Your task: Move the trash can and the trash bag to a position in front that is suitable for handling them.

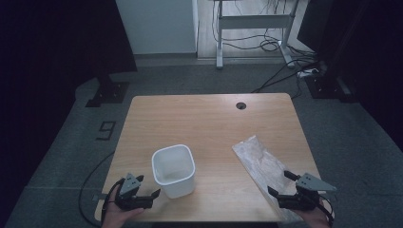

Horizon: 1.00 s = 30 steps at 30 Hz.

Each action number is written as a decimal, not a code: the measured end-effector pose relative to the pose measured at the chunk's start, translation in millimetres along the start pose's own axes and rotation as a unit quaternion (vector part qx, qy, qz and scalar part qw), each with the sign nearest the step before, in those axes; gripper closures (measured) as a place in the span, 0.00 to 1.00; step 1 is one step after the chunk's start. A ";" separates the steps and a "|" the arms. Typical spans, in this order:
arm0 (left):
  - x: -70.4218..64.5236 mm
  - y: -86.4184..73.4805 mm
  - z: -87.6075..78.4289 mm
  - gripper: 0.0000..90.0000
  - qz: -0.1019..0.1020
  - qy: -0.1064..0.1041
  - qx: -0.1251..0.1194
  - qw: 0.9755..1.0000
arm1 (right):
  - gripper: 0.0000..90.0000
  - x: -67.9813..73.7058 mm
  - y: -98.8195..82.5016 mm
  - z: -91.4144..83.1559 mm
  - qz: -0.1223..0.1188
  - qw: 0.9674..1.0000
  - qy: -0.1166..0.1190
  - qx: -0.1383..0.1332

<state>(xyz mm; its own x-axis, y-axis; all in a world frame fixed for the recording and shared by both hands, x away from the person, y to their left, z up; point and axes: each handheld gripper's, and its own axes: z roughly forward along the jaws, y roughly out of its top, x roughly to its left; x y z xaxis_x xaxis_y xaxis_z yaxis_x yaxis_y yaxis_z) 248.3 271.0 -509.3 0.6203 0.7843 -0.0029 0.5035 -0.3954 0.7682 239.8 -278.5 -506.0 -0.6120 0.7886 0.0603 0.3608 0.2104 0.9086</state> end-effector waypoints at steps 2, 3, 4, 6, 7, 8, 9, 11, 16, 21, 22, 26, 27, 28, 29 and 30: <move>-3.7 1.4 -2.2 0.15 0.007 -0.007 -0.005 1.000 | 0.12 -1.9 0.3 0.7 0.005 1.000 -0.003 -0.006; -3.7 1.4 -2.2 0.15 0.007 -0.007 -0.005 1.000 | 0.12 -1.9 0.3 0.7 0.005 1.000 -0.003 -0.006; -8.8 3.7 -3.7 0.14 0.015 -0.021 -0.016 1.000 | 0.12 -3.5 -1.2 1.2 0.009 1.000 0.000 -0.005; -15.4 7.7 -3.0 0.14 0.023 -0.030 -0.022 0.999 | 0.12 -4.2 -3.0 1.5 0.008 1.000 -0.001 0.000; -15.4 7.7 -3.0 0.14 0.023 -0.030 -0.022 0.999 | 0.12 -4.2 -3.0 1.5 0.008 1.000 -0.001 0.000; -21.1 11.8 0.9 0.13 0.031 -0.041 -0.027 0.998 | 0.12 -4.2 -4.3 1.6 0.009 1.000 0.000 0.003; -21.1 11.8 0.9 0.13 0.031 -0.041 -0.027 0.998 | 0.12 -4.2 -4.3 1.6 0.009 1.000 0.000 0.003; -26.4 16.8 6.7 0.13 0.042 -0.048 -0.027 0.998 | 0.12 -3.8 -5.2 1.5 0.011 1.000 0.000 0.006; -27.1 34.3 27.0 0.12 0.075 -0.066 -0.023 0.995 | 0.12 0.4 -4.8 2.4 0.009 1.000 0.007 0.006; -22.0 43.4 38.3 0.13 0.088 -0.077 -0.018 0.993 | 0.12 2.5 -5.1 4.1 0.001 1.000 0.011 0.012; -21.2 45.8 41.0 0.14 0.085 -0.079 -0.021 0.993 | 0.12 2.5 -5.5 4.6 0.001 1.000 0.011 0.015; -26.3 60.0 53.1 0.15 0.088 -0.076 -0.025 0.993 | 0.12 1.3 -6.1 3.4 0.004 1.000 0.009 0.015; -26.3 60.0 53.1 0.15 0.088 -0.076 -0.025 0.993 | 0.12 1.3 -6.1 3.4 0.004 1.000 0.009 0.015; -28.9 65.1 57.0 0.15 0.093 -0.076 -0.027 0.992 | 0.12 0.7 -6.2 2.7 0.004 1.000 0.008 0.014; -28.9 65.1 57.0 0.15 0.093 -0.076 -0.027 0.992 | 0.12 0.7 -6.2 2.7 0.004 1.000 0.008 0.014; -29.5 67.5 58.6 0.15 0.092 -0.079 -0.025 0.992 | 0.12 0.8 -6.0 2.0 0.005 1.000 0.009 0.013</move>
<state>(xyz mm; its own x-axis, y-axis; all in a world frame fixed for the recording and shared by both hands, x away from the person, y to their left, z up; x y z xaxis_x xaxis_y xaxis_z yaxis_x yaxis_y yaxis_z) 299.3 193.1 -494.9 0.7873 0.6150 0.0438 0.3447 -0.4980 0.7957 238.5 -278.0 -512.2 -0.6201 0.7807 0.0776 0.3854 0.2170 0.8968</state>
